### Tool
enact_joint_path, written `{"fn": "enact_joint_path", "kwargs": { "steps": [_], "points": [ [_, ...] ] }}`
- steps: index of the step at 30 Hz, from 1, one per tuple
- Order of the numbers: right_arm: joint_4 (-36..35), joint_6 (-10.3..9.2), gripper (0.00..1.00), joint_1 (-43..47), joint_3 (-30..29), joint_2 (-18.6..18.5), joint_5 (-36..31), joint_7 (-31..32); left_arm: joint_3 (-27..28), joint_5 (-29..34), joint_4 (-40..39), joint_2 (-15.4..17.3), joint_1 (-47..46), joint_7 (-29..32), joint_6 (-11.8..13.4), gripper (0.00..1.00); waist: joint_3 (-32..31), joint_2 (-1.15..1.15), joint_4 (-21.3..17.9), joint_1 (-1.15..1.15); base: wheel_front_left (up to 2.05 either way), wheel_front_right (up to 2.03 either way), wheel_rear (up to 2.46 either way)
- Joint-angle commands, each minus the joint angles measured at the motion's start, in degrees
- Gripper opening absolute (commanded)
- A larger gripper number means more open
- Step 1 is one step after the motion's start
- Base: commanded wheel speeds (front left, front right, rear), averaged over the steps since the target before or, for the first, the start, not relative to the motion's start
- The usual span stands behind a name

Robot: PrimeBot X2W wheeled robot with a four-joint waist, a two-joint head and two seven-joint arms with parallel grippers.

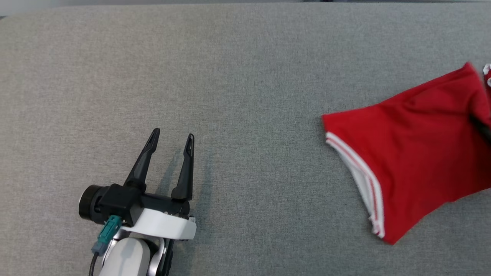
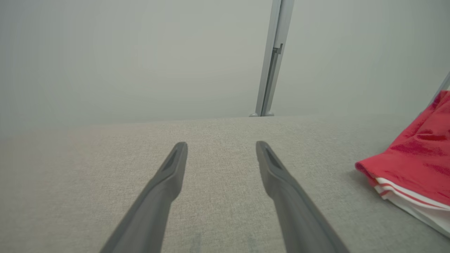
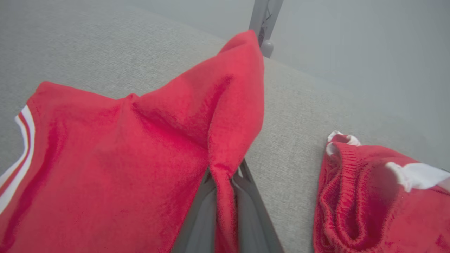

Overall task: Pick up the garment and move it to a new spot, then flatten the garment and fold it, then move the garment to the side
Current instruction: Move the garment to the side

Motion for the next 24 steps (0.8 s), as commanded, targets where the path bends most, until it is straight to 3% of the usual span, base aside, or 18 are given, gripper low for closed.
{"fn": "enact_joint_path", "kwargs": {
  "steps": [1,7,10,16,24],
  "points": [
    [-0.5,-0.01,0.00,-0.3,-1.8,-2.3,0.4,0.4,-0.2,-0.5,0.0,0.2,-1.5,-0.2,0.3,1.00,2.6,0.00,-0.7,0.00,0.00,0.00,0.00],
    [0.3,-0.01,0.00,2.7,-14.4,-12.0,2.3,1.7,-1.3,-0.9,-0.8,0.2,-5.5,-0.2,0.1,1.00,7.8,0.00,-0.7,0.00,0.00,0.00,0.00],
    [1.5,-0.01,0.00,4.7,-20.8,-14.5,3.0,1.8,-1.9,-0.6,-1.5,0.2,-7.4,-0.2,-0.2,1.00,10.0,0.00,-0.8,0.00,0.00,0.00,0.00],
    [3.0,-0.02,0.00,8.7,-30.5,-16.6,2.5,2.5,-5.0,0.7,-2.0,0.2,-10.5,-0.2,-1.1,1.00,13.4,0.00,-0.9,0.00,0.00,0.00,0.00],
    [4.2,-0.02,0.00,11.9,-39.8,-15.7,-0.2,3.5,-6.8,1.1,-1.5,0.2,-12.6,-0.2,-1.0,1.00,15.7,0.00,-1.0,0.00,0.00,0.00,0.00]
  ]
}}
